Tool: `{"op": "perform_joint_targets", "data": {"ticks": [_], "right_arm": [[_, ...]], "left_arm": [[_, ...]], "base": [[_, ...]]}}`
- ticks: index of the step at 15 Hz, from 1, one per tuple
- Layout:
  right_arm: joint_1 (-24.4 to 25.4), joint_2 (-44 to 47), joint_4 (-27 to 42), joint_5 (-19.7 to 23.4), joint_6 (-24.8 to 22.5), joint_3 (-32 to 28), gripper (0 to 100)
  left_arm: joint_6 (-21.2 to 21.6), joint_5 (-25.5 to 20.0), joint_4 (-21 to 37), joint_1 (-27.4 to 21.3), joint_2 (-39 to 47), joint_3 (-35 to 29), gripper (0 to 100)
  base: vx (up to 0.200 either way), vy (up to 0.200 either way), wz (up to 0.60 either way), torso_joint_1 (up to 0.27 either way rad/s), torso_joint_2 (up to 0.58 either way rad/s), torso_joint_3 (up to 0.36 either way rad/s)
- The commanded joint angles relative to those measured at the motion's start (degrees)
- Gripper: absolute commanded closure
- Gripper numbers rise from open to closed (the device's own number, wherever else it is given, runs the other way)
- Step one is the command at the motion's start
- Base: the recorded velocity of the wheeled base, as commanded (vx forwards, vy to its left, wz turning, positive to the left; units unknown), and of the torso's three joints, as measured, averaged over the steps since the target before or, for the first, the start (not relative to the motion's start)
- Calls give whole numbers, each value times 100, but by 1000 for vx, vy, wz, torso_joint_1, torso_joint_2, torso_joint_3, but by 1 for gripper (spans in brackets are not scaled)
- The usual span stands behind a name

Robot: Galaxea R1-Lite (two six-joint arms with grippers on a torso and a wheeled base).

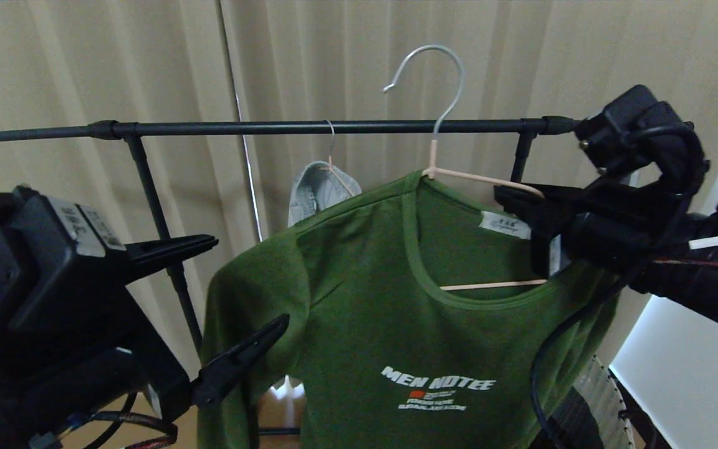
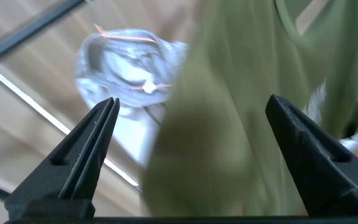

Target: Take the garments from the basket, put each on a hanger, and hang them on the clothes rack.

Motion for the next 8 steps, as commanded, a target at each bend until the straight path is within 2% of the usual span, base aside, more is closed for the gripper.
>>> {"op": "perform_joint_targets", "data": {"ticks": [1,3,6,7,8], "right_arm": [[-495,-690,-6,49,89,419,100],[-495,-805,-6,75,309,481,100],[-477,-954,-6,119,335,578,100],[-468,-1130,47,365,335,630,100],[-468,-1182,65,418,326,630,100]], "left_arm": [[-133,-144,-3,182,-264,387,0],[-159,-153,-3,200,-97,580,0],[-177,-153,-3,367,44,721,0],[-168,-153,-3,551,193,721,0],[-159,-153,-3,613,229,712,0]], "base": [[0,0,0,0,0,0],[0,0,0,0,0,0],[0,0,0,0,0,0],[0,0,0,0,0,0],[0,0,0,0,0,0]]}}
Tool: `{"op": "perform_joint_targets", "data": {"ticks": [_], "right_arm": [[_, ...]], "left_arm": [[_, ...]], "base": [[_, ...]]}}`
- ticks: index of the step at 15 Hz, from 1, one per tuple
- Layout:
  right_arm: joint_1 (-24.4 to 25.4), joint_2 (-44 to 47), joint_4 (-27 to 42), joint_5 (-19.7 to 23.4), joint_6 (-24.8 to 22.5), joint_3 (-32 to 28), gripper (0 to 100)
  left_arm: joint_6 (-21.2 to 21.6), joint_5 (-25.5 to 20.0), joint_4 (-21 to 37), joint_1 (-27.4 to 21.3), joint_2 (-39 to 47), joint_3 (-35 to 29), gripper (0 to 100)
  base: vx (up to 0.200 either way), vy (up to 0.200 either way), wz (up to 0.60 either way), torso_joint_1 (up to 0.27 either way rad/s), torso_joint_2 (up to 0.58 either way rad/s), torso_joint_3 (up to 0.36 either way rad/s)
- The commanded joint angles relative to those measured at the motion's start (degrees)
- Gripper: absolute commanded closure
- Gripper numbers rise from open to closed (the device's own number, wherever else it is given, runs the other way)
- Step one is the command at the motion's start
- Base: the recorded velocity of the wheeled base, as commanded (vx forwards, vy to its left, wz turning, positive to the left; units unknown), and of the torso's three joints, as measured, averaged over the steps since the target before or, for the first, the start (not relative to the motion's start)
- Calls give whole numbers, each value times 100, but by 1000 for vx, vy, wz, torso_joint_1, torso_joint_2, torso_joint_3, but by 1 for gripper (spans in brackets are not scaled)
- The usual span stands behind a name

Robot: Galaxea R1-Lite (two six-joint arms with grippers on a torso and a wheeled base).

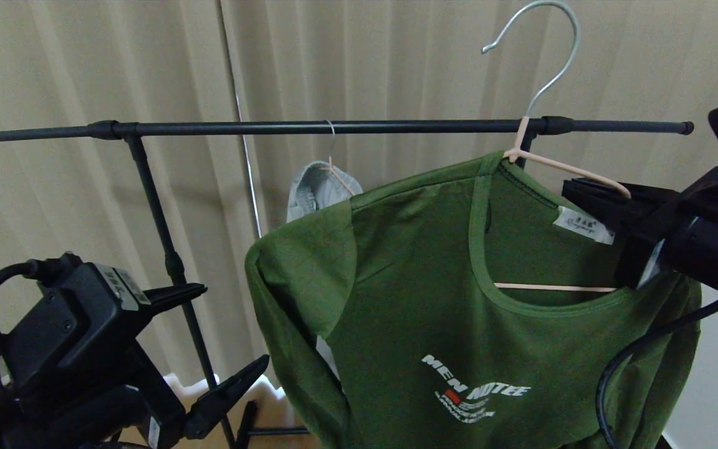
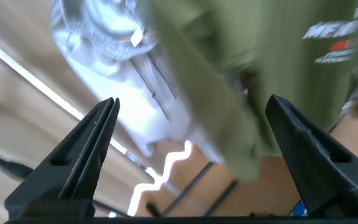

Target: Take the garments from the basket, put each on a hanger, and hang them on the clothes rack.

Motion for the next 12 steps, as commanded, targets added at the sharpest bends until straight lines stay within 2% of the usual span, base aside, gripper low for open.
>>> {"op": "perform_joint_targets", "data": {"ticks": [1,4,5,8,11,12], "right_arm": [[67,-230,10,29,-14,27,100],[85,-248,19,29,-23,27,100],[85,-230,19,21,-23,18,100],[85,-195,10,3,-23,9,100],[-240,-186,19,-6,-23,9,100],[-363,-186,19,-6,-23,9,100]], "left_arm": [[-3,0,-12,115,236,-26,0],[5,0,-12,79,332,-35,0],[5,-9,-12,79,332,-26,100],[-3,9,-12,132,315,17,100],[216,114,-21,950,165,510,100],[243,114,-21,1064,77,554,100]], "base": [[0,0,0,0,0,0],[0,0,0,0,0,0],[0,0,0,0,0,0],[0,0,0,0,0,0],[0,0,0,0,0,0],[0,0,0,0,0,0]]}}
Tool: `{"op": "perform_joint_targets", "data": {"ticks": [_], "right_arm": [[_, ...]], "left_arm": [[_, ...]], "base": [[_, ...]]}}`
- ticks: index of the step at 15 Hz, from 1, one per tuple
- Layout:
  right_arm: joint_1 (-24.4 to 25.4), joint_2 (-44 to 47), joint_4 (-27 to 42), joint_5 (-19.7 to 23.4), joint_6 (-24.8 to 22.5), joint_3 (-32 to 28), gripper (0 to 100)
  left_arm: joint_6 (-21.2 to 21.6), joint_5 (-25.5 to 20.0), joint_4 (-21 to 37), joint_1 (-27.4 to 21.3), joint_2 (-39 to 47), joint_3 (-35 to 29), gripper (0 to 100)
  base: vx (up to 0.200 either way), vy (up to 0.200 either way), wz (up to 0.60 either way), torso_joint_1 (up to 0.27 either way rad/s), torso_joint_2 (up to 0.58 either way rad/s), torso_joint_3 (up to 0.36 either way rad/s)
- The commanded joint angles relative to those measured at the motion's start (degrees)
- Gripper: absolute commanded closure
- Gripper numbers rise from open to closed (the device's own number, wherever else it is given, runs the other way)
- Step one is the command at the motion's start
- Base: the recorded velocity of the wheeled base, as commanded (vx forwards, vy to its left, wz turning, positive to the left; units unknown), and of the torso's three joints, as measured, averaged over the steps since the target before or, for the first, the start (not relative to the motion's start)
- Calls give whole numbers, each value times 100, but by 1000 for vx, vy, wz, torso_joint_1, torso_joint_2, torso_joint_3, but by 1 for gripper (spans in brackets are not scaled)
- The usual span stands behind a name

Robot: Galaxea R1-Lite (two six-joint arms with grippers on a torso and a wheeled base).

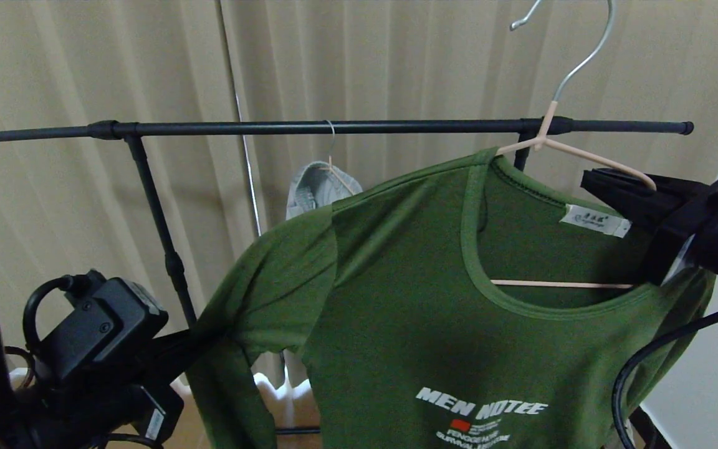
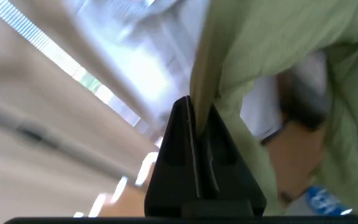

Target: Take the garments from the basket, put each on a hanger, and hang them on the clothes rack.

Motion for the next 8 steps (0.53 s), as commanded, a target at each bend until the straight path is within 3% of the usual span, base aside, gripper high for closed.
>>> {"op": "perform_joint_targets", "data": {"ticks": [1,4,5,7,8], "right_arm": [[-360,50,6,-6,-8,-10,100],[-369,85,50,-6,-8,-28,100],[-369,85,50,-6,-8,-19,100],[-422,76,111,-32,-26,16,100],[-685,41,226,-32,-105,139,100]], "left_arm": [[58,17,-1,654,-317,240,100],[23,-10,8,865,-467,258,100],[23,-10,8,857,-467,267,0],[23,-27,-1,742,-467,258,0],[-47,-45,-89,549,-572,267,0]], "base": [[0,0,0,0,0,0],[0,0,0,0,0,0],[0,0,0,0,0,0],[0,0,0,0,0,0],[0,0,0,0,0,0]]}}
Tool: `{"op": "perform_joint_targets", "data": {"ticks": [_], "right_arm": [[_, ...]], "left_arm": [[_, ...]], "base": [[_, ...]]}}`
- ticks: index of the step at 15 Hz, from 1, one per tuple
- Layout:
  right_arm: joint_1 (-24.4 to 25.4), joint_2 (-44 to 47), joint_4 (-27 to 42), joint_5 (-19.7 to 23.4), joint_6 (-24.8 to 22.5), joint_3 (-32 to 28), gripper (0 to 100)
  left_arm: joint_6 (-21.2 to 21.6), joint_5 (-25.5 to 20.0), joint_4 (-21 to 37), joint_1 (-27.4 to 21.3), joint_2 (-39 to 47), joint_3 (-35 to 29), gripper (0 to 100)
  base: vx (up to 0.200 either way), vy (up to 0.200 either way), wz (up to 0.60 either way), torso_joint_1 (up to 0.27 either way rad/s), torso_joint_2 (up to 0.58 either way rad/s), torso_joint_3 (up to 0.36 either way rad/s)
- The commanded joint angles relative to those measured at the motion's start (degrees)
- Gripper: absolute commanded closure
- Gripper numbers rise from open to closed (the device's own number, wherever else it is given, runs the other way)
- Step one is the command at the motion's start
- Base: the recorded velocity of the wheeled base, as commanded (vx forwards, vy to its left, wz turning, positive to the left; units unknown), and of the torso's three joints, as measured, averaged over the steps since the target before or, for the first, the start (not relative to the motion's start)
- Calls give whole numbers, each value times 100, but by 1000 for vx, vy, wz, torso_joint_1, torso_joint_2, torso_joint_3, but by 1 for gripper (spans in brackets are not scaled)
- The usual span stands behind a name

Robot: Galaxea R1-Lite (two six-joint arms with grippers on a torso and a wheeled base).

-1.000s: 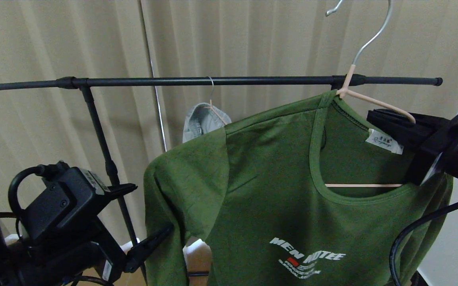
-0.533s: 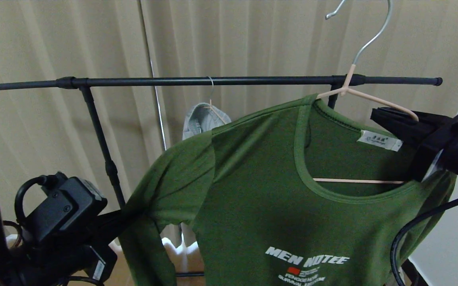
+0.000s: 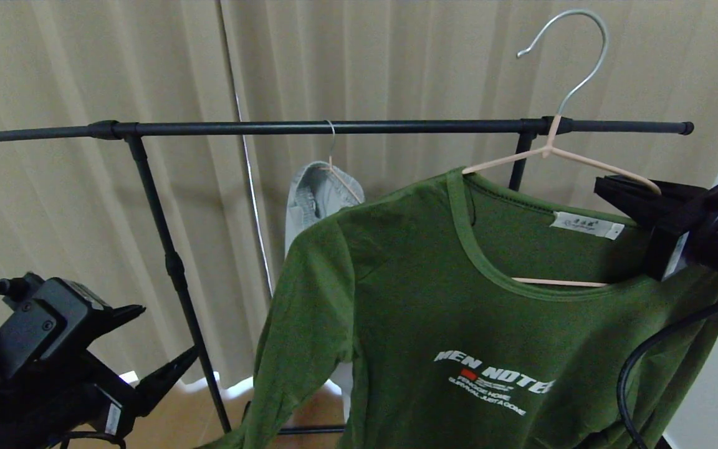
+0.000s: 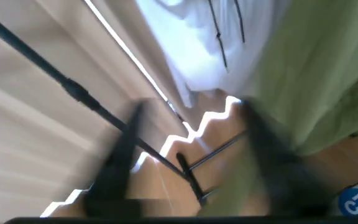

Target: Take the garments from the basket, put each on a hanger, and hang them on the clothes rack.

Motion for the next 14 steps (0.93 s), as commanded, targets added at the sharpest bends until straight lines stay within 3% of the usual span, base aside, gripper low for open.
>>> {"op": "perform_joint_targets", "data": {"ticks": [1,2,3,5,6,9,10,14], "right_arm": [[-237,-13,36,-8,-41,115,100],[-712,-66,54,-17,-102,221,100],[-1116,-136,54,-78,-111,282,100],[-1775,-153,1,-78,-111,405,100],[-2399,-233,-96,-61,-120,730,100],[-2821,-400,-183,-61,-111,1047,100],[-3173,-628,-333,-78,-111,1372,100],[-3208,-892,-465,-26,-50,2075,100]], "left_arm": [[-60,-10,-69,-175,-145,7,0],[-500,-10,-297,-298,-427,174,0],[-640,-10,-368,-245,-690,288,0],[-1203,-27,-368,54,-1227,587,0],[-1563,-27,-306,353,-1710,851,0],[-1546,-18,72,704,-2264,947,0],[-1546,-10,186,722,-2448,939,0],[-1554,-1,195,1425,-2756,895,0]], "base": [[0,0,0,0,0,0],[0,0,0,0,0,0],[0,0,0,0,0,0],[0,0,0,0,0,0],[0,0,0,0,0,0],[0,0,0,0,0,0],[0,0,0,0,0,0],[0,0,0,0,0,0]]}}
